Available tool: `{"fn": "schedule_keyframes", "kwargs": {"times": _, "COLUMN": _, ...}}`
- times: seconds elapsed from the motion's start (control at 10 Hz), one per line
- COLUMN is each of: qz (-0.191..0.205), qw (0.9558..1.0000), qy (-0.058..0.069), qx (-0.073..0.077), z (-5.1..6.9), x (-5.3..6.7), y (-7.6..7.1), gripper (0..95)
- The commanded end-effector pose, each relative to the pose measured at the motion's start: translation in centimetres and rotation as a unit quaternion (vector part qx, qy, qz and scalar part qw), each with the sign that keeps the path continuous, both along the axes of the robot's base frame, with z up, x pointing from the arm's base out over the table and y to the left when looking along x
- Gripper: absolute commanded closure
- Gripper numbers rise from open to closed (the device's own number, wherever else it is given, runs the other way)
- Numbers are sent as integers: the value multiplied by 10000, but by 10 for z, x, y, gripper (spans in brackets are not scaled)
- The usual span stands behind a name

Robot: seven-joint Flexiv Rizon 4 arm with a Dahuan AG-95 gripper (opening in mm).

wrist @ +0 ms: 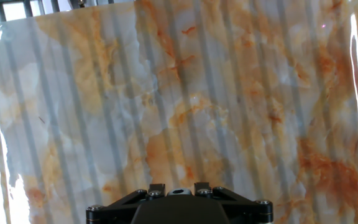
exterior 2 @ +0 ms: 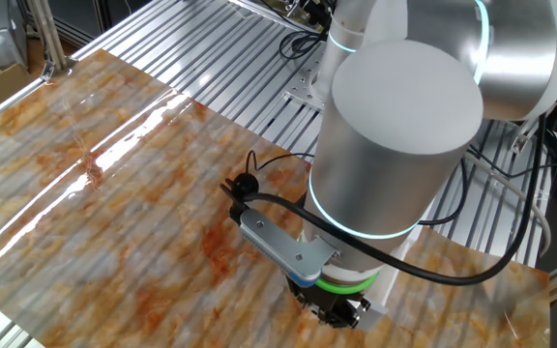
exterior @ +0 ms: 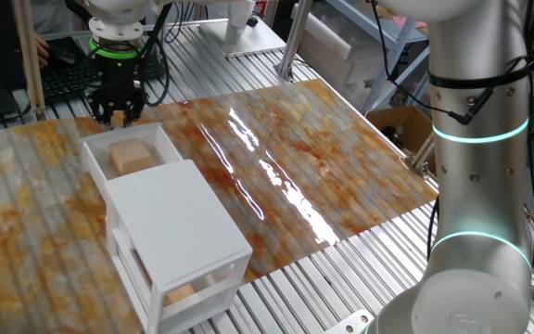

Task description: Take something out of a drawer

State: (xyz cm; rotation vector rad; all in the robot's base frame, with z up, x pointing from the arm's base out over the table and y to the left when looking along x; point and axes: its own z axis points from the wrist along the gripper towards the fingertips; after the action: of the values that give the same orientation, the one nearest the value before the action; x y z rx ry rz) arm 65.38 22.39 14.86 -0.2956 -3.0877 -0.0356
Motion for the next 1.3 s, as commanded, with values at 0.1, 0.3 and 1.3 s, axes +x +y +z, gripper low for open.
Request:
{"fn": "schedule_keyframes", "kwargs": {"times": 0.1, "qz": -168, "qw": 9999, "qy": 31, "qx": 6, "z": 0, "x": -1, "y": 0, "gripper": 380}}
{"fn": "schedule_keyframes", "kwargs": {"times": 0.3, "qz": -311, "qw": 9995, "qy": 39, "qx": 45, "z": 1, "x": -1, "y": 1, "gripper": 190}}
{"fn": "schedule_keyframes", "kwargs": {"times": 1.3, "qz": -317, "qw": 9993, "qy": 170, "qx": 114, "z": 29, "x": -3, "y": 11, "gripper": 380}}
